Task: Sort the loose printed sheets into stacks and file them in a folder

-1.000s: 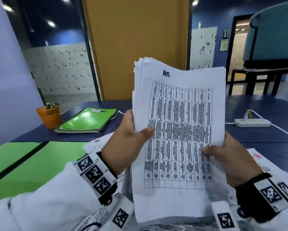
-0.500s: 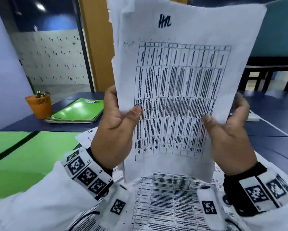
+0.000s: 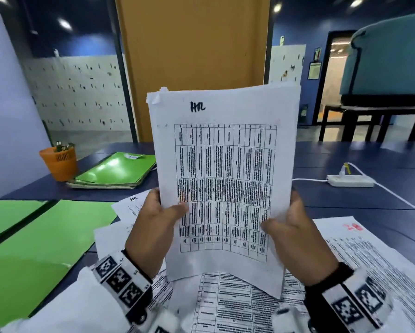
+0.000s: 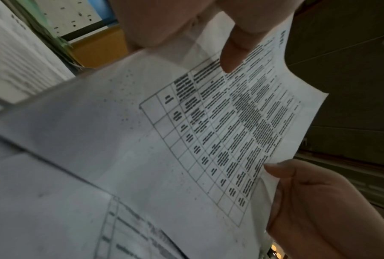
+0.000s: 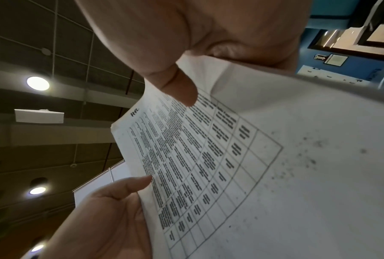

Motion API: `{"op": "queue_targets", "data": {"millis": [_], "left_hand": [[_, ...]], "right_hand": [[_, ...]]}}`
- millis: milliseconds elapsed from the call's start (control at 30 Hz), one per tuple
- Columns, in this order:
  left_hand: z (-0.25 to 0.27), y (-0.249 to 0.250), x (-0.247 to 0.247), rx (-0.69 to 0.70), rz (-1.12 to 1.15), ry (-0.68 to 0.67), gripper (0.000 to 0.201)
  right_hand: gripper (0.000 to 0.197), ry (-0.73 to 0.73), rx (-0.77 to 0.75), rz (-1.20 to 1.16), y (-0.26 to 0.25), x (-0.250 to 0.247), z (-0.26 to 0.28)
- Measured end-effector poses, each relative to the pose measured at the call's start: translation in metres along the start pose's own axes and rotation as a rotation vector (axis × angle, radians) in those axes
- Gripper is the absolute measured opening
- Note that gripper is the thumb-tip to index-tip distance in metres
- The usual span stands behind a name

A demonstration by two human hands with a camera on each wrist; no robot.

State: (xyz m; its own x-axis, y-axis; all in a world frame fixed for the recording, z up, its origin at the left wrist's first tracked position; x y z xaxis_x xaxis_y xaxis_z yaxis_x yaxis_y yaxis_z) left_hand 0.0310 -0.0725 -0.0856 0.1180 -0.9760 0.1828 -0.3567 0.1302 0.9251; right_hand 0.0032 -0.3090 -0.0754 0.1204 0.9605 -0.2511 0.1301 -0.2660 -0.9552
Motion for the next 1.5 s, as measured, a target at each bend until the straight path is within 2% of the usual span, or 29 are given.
{"op": "queue_targets", "data": {"millis": [100, 167, 267, 333, 433, 567, 700, 800, 933, 1067, 1167, 1233, 1267, 1367, 1400, 1500], "left_hand": [[0.001, 0.001, -0.002, -0.034, 0.038, -0.035, 0.054], [-0.001, 0.000, -0.004, -0.048, 0.009, -0.056, 0.059], [0.001, -0.006, -0.001, -0.078, -0.105, -0.097, 0.053], [0.001, -0.012, -0.003, -0.077, -0.147, -0.056, 0.043], [-0.003, -0.011, 0.000, -0.029, -0.233, -0.023, 0.042], [-0.007, 0.012, 0.015, 0.056, -0.297, -0.087, 0.039], [-0.018, 0.033, 0.033, 0.097, -0.259, -0.165, 0.033], [-0.020, 0.029, 0.035, 0.098, -0.245, -0.150, 0.038], [-0.006, -0.006, 0.018, -0.072, -0.270, -0.151, 0.044], [0.003, -0.040, 0.002, -0.259, -0.185, -0.204, 0.053], [0.003, -0.047, -0.004, -0.285, -0.157, -0.195, 0.062], [0.000, -0.049, -0.003, -0.258, -0.225, -0.185, 0.076], [-0.003, -0.052, -0.004, -0.224, -0.271, -0.172, 0.076], [-0.006, -0.042, 0.003, -0.145, -0.294, -0.132, 0.044], [-0.008, -0.037, 0.005, -0.121, -0.306, -0.121, 0.039], [-0.012, -0.030, 0.008, -0.075, -0.236, -0.159, 0.043]], "right_hand": [[0.047, 0.034, 0.036, -0.061, 0.001, -0.003, -0.001], [0.046, 0.061, 0.068, -0.094, 0.003, -0.004, -0.004], [0.045, 0.025, 0.083, -0.061, 0.009, 0.000, -0.007], [0.038, 0.030, 0.040, -0.010, 0.009, 0.003, -0.009], [0.036, 0.038, -0.024, 0.053, 0.007, 0.002, -0.009], [0.028, 0.142, -0.125, 0.070, 0.000, -0.016, -0.010], [0.040, 0.176, -0.193, -0.063, -0.010, -0.032, -0.008], [0.055, 0.155, -0.195, -0.003, -0.007, -0.031, -0.007], [0.027, 0.005, -0.093, 0.122, 0.006, -0.023, -0.012], [0.048, -0.119, 0.052, 0.112, 0.020, -0.014, -0.017], [0.045, -0.123, 0.085, 0.205, 0.027, -0.008, -0.019], [0.039, -0.107, 0.071, 0.239, 0.024, -0.008, -0.017], [0.039, -0.093, 0.059, 0.235, 0.022, -0.009, -0.017], [0.044, -0.067, 0.018, 0.140, 0.014, -0.011, -0.015], [0.045, -0.049, 0.010, 0.103, 0.012, -0.013, -0.014], [0.048, -0.011, 0.012, 0.066, 0.015, -0.016, -0.018]]}}
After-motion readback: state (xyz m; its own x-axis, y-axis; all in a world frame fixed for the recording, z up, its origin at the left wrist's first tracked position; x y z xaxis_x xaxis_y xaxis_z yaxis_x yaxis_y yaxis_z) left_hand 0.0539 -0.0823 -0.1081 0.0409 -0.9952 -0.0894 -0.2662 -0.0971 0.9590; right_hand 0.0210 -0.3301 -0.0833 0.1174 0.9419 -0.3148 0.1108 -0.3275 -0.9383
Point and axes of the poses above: each hand's wrist, its own z-axis away from the middle knuckle, its own x-axis out of the palm, y = z × x, the point moved 3 cm from there along -z, towards the middle knuckle, and after that the axes turned 8 degrees about x, right-handed, at the moved point
